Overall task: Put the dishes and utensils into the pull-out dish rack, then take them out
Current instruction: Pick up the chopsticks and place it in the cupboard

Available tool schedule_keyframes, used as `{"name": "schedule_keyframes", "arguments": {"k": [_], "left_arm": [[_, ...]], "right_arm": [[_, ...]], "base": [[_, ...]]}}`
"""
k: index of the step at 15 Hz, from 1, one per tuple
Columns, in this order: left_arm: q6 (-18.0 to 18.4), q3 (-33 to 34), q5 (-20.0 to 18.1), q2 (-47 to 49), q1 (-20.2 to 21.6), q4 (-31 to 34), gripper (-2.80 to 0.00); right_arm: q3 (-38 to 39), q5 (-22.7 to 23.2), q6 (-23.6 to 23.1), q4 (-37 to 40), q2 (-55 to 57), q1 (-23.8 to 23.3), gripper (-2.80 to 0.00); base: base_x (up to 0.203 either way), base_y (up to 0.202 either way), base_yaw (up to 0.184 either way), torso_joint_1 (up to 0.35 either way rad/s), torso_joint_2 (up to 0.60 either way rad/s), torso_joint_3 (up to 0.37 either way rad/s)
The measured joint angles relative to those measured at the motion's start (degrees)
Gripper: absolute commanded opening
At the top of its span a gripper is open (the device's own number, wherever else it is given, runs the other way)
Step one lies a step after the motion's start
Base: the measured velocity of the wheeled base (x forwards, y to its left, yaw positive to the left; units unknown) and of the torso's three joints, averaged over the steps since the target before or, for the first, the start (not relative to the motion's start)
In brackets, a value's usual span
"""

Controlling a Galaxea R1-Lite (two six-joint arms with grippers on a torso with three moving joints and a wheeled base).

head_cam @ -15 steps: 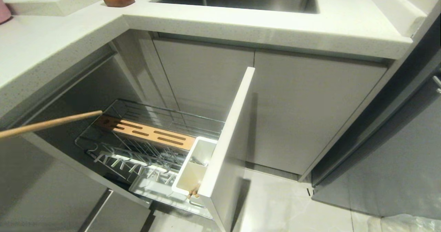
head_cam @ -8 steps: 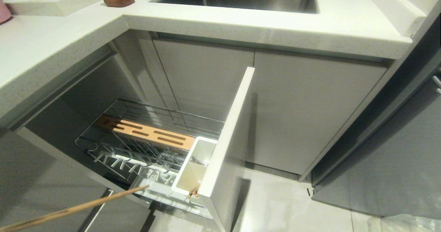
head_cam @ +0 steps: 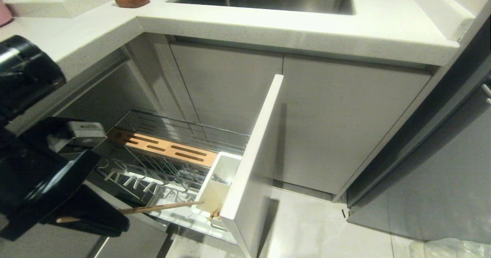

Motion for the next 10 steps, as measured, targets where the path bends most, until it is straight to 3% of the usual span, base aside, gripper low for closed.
{"name": "schedule_keyframes", "arguments": {"k": [10], "left_arm": [[0.3, -3.7, 0.5, 12.6, -1.2, -4.9, -2.80]], "right_arm": [[0.0, 0.0, 0.0, 0.0, 0.0, 0.0, -2.80]], "base": [[0.000, 0.000, 0.000, 0.000, 0.00, 0.000]]}}
